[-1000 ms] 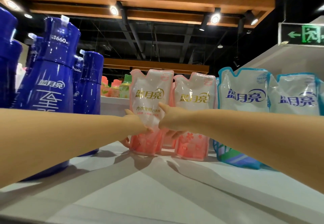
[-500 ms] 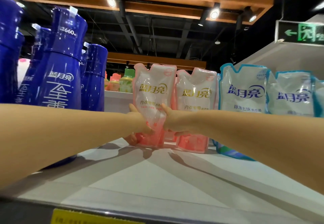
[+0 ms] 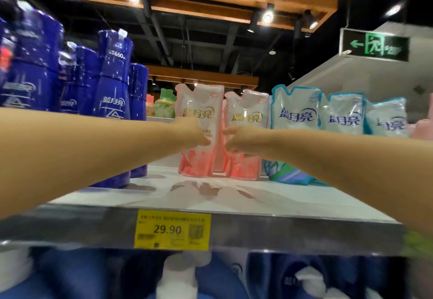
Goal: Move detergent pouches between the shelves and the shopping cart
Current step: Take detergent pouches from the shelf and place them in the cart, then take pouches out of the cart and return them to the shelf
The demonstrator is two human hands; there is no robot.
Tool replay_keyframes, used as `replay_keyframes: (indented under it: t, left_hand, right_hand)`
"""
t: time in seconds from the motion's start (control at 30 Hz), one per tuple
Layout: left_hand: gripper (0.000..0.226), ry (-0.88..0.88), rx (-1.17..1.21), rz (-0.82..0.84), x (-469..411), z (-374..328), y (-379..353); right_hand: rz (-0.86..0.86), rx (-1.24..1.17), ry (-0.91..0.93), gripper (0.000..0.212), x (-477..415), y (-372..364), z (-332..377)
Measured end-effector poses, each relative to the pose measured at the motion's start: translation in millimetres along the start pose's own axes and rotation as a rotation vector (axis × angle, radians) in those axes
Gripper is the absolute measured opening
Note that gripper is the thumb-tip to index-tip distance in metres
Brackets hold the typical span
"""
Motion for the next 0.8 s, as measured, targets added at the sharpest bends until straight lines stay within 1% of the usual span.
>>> replay_keyframes:
  t: [0.03,0.1,0.2,0.3,0.4,0.5,0.57,0.67,0.73,0.8]
  left_hand:
    - [0.060,-0.035,0.072,-0.016,9.1,-8.3,4.0]
    - [0.050,-0.095,0.140,-0.054,32.9,-23.7,13.6]
    - [0.030,-0.241,0.209,-0.139,71.3,-67.5,32.0]
    - [0.025,-0.363,0.318,-0.181,118.7,-129.8,44.6]
    - [0.018,-0.457,0.404,-0.187,166.5,-202.2,39.6]
    - [0.014,-0.589,0.578,-0.114,225.6,-292.0,30.8]
    - [0.014,-0.699,0.682,-0.072,269.7,-354.5,31.2]
    - [0.011,-0.851,0.890,-0.050,332.7,-440.3,33.5]
    - [0.012,-0.930,0.982,-0.043,375.4,-495.4,29.9]
    - [0.012,-0.988,1.103,0.016,416.5,-549.7,23.4]
  right_hand:
    - [-0.004,-0.012,0.005,0.044,14.7,5.8,-1.1]
    - [-0.024,-0.048,0.045,0.037,48.9,18.8,-3.3]
    - [-0.107,-0.114,0.056,0.032,106.4,47.6,-20.4]
    - [-0.225,-0.185,0.020,0.024,169.6,79.7,-58.0]
    - [-0.335,-0.222,-0.083,0.018,241.9,105.9,-112.7]
    - [-0.443,-0.208,-0.195,0.013,326.3,135.0,-175.4]
    - [-0.501,-0.201,-0.273,0.004,390.4,155.3,-215.4]
    - [-0.600,-0.136,-0.404,0.005,487.7,185.3,-266.2]
    - [-0.691,-0.096,-0.491,0.004,549.7,205.0,-299.9]
    - [-0.783,-0.069,-0.570,0.003,608.2,218.2,-331.7]
Point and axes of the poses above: each hand's wrist, its own x-axis away from the middle knuckle, its own y-axis out of the back of the hand, z = x × y, the point moved 6 cm from there along -x, towards the middle knuckle, and after that the axes turned 13 degrees about -y, right-handed, at the moved point
